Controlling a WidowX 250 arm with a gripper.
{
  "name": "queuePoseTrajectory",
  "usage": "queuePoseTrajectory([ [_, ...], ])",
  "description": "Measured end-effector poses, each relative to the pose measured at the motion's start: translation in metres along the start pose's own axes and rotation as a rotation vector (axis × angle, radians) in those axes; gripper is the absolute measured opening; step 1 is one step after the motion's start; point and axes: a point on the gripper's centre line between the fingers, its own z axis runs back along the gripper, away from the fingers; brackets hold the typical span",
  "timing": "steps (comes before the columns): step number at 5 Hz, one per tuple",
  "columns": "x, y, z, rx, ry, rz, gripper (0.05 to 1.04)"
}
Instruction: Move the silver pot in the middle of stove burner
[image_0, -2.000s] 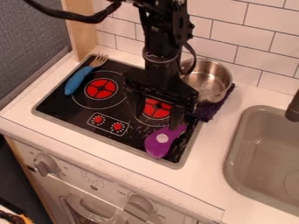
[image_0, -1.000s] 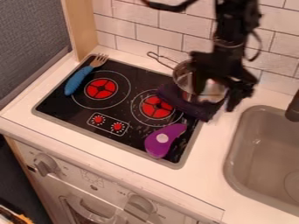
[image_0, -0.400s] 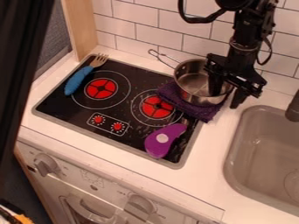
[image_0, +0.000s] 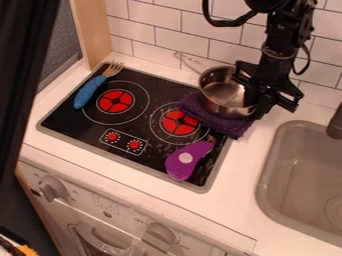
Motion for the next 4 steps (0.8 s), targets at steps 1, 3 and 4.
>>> queuePoseTrajectory([
  [1,-0.002,-0.001,0.009,-0.008,-0.034,0.006,0.085],
  [3,-0.036,0.038,0.073,-0.018,-0.183,0.231,0.078],
  [4,-0.074,0.064,0.072,0.013,-0.145,0.33,0.078],
])
